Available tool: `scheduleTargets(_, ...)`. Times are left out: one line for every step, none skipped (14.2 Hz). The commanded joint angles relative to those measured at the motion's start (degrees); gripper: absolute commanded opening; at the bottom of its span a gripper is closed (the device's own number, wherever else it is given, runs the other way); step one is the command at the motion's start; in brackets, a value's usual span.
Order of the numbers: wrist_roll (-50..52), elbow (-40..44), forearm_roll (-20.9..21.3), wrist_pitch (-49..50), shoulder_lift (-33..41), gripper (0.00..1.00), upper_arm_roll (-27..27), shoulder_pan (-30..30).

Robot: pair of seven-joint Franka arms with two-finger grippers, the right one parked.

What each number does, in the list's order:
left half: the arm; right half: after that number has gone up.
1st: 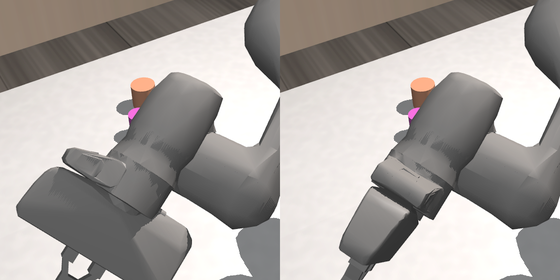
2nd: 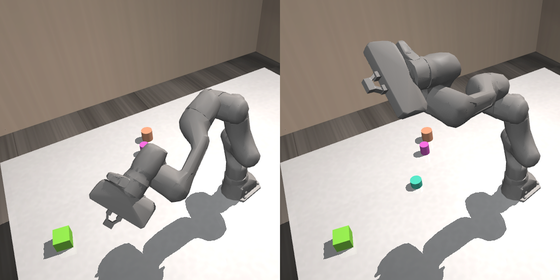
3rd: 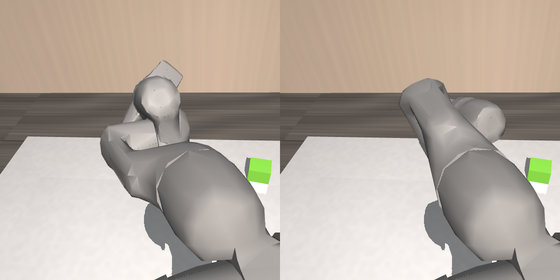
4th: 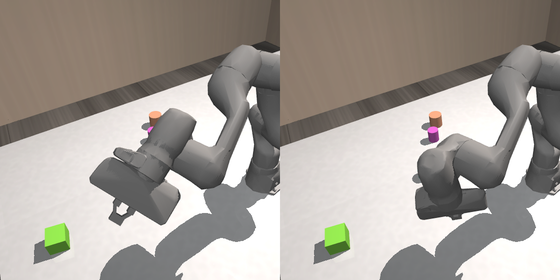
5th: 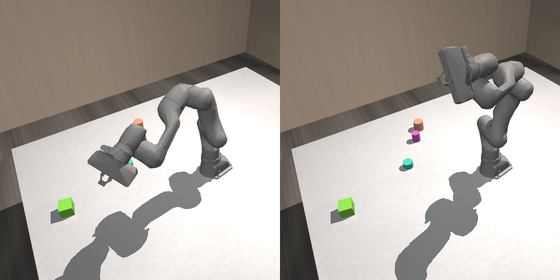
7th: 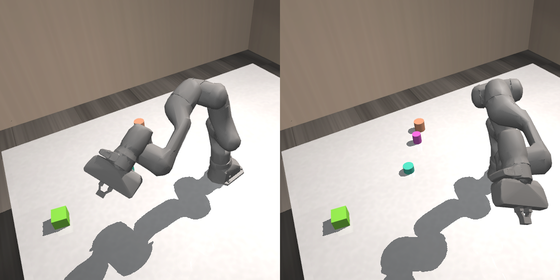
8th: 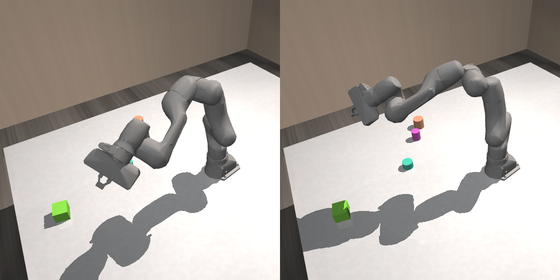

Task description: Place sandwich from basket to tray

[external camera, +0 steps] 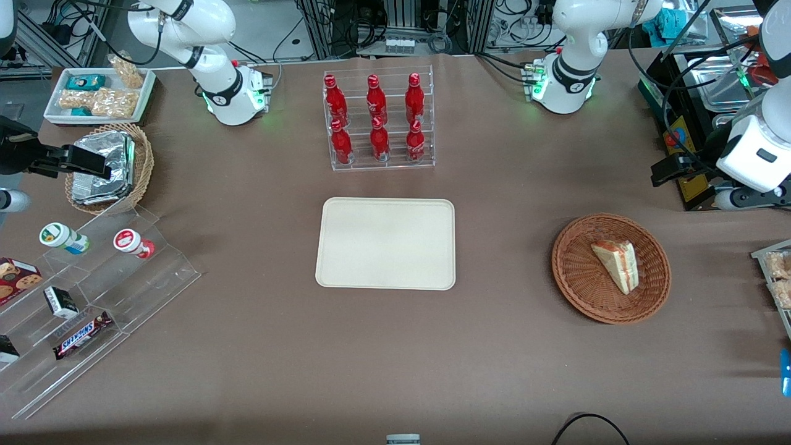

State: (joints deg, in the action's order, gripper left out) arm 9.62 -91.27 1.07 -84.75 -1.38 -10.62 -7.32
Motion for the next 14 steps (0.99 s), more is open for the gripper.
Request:
scheduleTargets(0.2, 1.1, 0.7, 1.0, -0.4, 1.00, -0.1, -0.3)
scheduleTargets(0.3, 1.2, 0.7, 1.0, -0.5, 1.00, -0.1, -0.3)
scheduleTargets(0.3, 1.2, 0.7, 1.0, -0.5, 1.00, -0.1, -0.3)
scheduleTargets(0.3, 1.3, 0.7, 1.1, -0.5, 1.00, -0.1, -0.3)
scheduleTargets(0.3, 1.3, 0.7, 1.1, -0.5, 1.00, -0.1, -0.3)
scheduleTargets(0.3, 1.3, 0.7, 1.1, -0.5, 1.00, -0.1, -0.3)
scheduleTargets(0.3, 1.3, 0.7, 1.1, -0.5, 1.00, -0.1, -0.3)
scheduleTargets(0.3, 1.2, 0.7, 1.1, -0.5, 1.00, -0.1, -0.3)
scheduleTargets(0.5, 0.9, 0.6, 1.2, -0.8, 1.00, -0.1, -0.3)
scheduleTargets(0.5, 1.1, 0.6, 1.4, -2.0, 1.00, 0.2, -0.3)
scheduleTargets(0.4, 1.0, 0.6, 1.3, -2.3, 1.00, 0.4, -0.3)
scheduleTargets(0.4, 0.9, 0.6, 1.3, -2.6, 1.00, 0.5, -0.3)
scheduleTargets(0.3, 0.7, 0.6, 1.3, -2.9, 1.00, 0.7, -0.3)
scheduleTargets(0.4, 0.7, 0.7, 1.3, -4.2, 1.00, 0.7, -0.3)
